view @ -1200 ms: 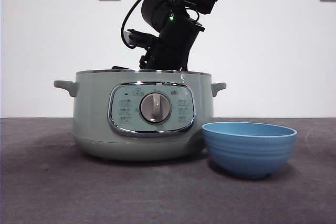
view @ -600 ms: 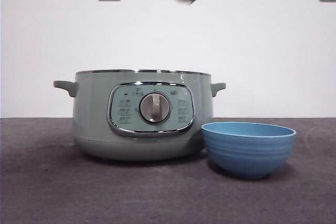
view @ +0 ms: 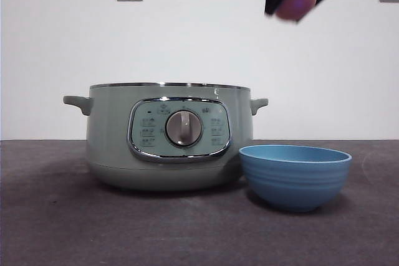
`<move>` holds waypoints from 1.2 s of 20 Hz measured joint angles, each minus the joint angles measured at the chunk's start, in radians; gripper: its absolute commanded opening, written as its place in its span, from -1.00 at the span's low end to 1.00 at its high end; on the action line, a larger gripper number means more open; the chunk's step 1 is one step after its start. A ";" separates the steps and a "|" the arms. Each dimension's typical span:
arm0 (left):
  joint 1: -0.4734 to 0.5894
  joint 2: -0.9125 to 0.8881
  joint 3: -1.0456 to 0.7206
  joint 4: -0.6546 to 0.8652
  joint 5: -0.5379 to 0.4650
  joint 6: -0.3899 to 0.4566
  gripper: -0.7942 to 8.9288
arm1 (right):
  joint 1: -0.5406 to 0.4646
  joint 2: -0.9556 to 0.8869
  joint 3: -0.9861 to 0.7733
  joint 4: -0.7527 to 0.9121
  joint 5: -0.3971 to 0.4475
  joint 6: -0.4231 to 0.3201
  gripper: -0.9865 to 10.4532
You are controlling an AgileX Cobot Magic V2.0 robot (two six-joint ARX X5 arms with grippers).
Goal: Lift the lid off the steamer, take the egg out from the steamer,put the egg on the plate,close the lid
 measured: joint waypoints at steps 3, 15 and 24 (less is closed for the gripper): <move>0.000 0.000 0.000 0.000 0.001 0.000 -0.85 | 0.000 0.000 -0.153 0.108 -0.026 0.002 -0.85; 0.000 0.000 0.000 0.000 0.021 0.000 -0.85 | 0.000 0.025 -0.497 0.483 -0.052 0.039 -0.85; 0.000 0.000 0.000 0.000 0.021 0.000 -0.85 | 0.000 0.178 -0.501 0.578 -0.052 0.043 -0.85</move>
